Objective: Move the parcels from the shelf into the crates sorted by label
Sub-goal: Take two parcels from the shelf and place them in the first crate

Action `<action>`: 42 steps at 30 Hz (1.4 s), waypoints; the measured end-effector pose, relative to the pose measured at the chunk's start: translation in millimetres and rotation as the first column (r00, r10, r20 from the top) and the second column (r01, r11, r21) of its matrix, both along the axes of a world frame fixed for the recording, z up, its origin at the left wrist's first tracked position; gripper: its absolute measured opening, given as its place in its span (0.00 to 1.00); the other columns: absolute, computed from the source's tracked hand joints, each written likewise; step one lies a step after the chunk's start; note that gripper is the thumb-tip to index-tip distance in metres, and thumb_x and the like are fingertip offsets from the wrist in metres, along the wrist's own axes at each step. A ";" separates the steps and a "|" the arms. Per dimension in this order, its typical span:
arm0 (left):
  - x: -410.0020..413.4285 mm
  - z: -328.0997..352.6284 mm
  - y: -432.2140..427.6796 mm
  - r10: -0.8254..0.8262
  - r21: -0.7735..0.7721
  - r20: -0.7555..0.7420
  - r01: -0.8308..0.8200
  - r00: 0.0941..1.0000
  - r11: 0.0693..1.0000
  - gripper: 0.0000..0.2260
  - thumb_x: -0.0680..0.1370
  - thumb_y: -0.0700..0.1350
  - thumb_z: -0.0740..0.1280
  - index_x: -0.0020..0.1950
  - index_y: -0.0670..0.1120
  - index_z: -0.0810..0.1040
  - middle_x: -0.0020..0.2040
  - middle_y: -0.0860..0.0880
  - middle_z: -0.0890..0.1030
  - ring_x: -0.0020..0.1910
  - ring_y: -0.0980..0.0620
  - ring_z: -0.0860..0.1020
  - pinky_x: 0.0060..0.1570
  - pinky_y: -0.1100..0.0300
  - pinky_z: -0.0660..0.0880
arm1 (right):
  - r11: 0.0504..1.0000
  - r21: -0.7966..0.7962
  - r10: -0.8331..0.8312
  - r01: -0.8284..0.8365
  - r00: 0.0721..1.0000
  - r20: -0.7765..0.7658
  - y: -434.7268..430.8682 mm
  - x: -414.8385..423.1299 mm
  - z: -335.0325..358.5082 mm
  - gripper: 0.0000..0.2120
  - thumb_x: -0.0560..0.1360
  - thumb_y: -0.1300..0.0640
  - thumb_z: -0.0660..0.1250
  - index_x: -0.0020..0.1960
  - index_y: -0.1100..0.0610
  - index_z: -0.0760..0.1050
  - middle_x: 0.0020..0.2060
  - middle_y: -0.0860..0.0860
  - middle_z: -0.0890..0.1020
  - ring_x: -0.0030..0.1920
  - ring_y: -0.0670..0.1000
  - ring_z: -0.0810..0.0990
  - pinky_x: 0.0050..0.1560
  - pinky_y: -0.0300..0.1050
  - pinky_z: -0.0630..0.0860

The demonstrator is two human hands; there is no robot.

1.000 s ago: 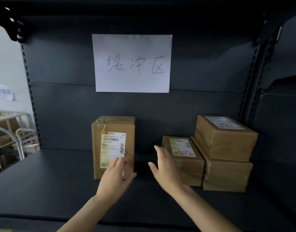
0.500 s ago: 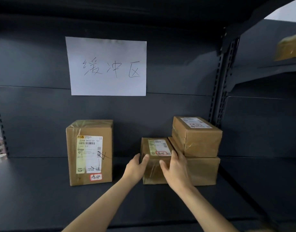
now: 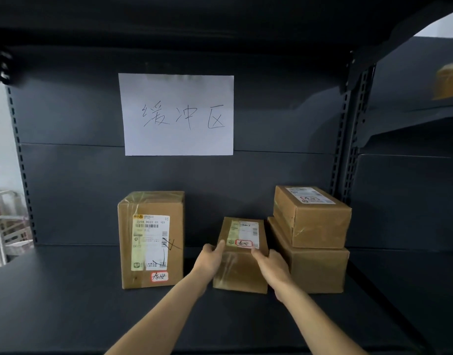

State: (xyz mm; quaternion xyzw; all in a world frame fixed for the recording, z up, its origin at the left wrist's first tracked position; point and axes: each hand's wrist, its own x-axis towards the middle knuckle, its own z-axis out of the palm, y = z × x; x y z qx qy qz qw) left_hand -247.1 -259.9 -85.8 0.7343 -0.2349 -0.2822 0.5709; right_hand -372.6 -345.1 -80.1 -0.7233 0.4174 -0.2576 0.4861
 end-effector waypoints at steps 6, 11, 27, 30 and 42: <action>-9.7 -23.0 27.1 0.015 -0.156 0.259 0.026 0.966 0.987 0.11 0.79 0.43 0.63 0.58 0.44 0.67 0.50 0.51 0.76 0.49 0.56 0.75 0.42 0.65 0.71 | 0.971 -0.198 0.145 -0.137 0.989 0.029 9.9 -12.7 -13.4 0.22 0.77 0.53 0.63 0.69 0.55 0.64 0.64 0.49 0.75 0.65 0.50 0.73 0.62 0.43 0.68; -8.4 -43.7 37.9 0.026 -0.107 0.408 0.020 0.912 0.994 0.13 0.75 0.34 0.66 0.54 0.45 0.66 0.52 0.51 0.77 0.55 0.52 0.76 0.49 0.64 0.72 | 0.932 -0.321 0.163 -0.167 0.986 -0.040 22.1 -10.8 -37.8 0.29 0.76 0.61 0.65 0.73 0.55 0.57 0.68 0.49 0.72 0.69 0.48 0.69 0.67 0.43 0.66; 0.8 -38.1 48.9 -0.094 0.156 0.447 0.026 0.889 0.987 0.23 0.77 0.41 0.64 0.71 0.42 0.63 0.66 0.46 0.74 0.64 0.48 0.73 0.55 0.64 0.68 | 0.928 -0.341 0.109 -0.152 0.984 -0.142 22.1 18.3 -49.5 0.25 0.76 0.57 0.65 0.70 0.59 0.60 0.67 0.53 0.72 0.67 0.52 0.72 0.64 0.45 0.71; 12.3 -30.6 70.7 -0.043 0.161 0.534 -0.051 0.844 0.986 0.19 0.77 0.44 0.66 0.67 0.43 0.70 0.62 0.46 0.77 0.61 0.49 0.75 0.55 0.64 0.69 | 0.944 -0.309 0.102 -0.119 0.992 -0.068 22.8 30.6 -47.9 0.25 0.76 0.57 0.65 0.70 0.58 0.61 0.67 0.53 0.73 0.67 0.52 0.72 0.63 0.45 0.71; 109.5 -35.8 150.4 0.182 0.231 0.583 -0.376 0.792 0.897 0.34 0.67 0.48 0.76 0.67 0.43 0.63 0.62 0.46 0.70 0.64 0.45 0.68 0.60 0.51 0.71 | 0.952 -0.236 0.189 -0.195 0.981 -0.049 18.6 65.6 -46.2 0.28 0.73 0.61 0.69 0.70 0.60 0.62 0.65 0.55 0.75 0.65 0.54 0.73 0.62 0.44 0.70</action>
